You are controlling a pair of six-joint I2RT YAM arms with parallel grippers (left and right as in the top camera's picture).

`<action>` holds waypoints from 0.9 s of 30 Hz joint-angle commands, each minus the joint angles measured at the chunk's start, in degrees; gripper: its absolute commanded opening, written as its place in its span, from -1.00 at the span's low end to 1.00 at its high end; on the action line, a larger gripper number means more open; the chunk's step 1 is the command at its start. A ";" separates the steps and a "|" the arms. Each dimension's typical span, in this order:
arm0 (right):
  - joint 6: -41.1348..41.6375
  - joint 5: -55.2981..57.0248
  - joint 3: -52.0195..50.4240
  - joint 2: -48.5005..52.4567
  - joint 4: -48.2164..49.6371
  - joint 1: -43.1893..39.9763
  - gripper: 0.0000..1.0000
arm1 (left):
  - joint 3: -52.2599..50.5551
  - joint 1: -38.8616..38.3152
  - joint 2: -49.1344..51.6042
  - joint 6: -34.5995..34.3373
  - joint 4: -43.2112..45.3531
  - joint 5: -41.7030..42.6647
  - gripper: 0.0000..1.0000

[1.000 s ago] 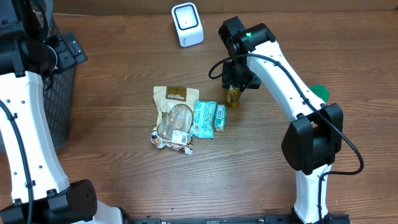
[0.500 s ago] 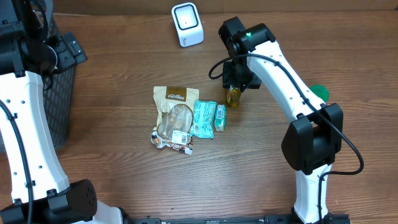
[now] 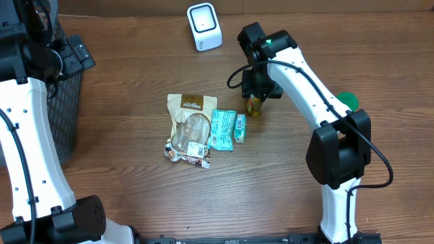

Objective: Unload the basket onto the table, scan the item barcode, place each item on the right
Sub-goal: 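Close the right gripper on the oil bottle and lift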

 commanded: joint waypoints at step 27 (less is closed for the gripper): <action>0.24 0.59 3.30 -0.09 -2.19 -0.04 -0.07 | 0.44 -0.04 0.33 0.20 0.07 0.28 0.99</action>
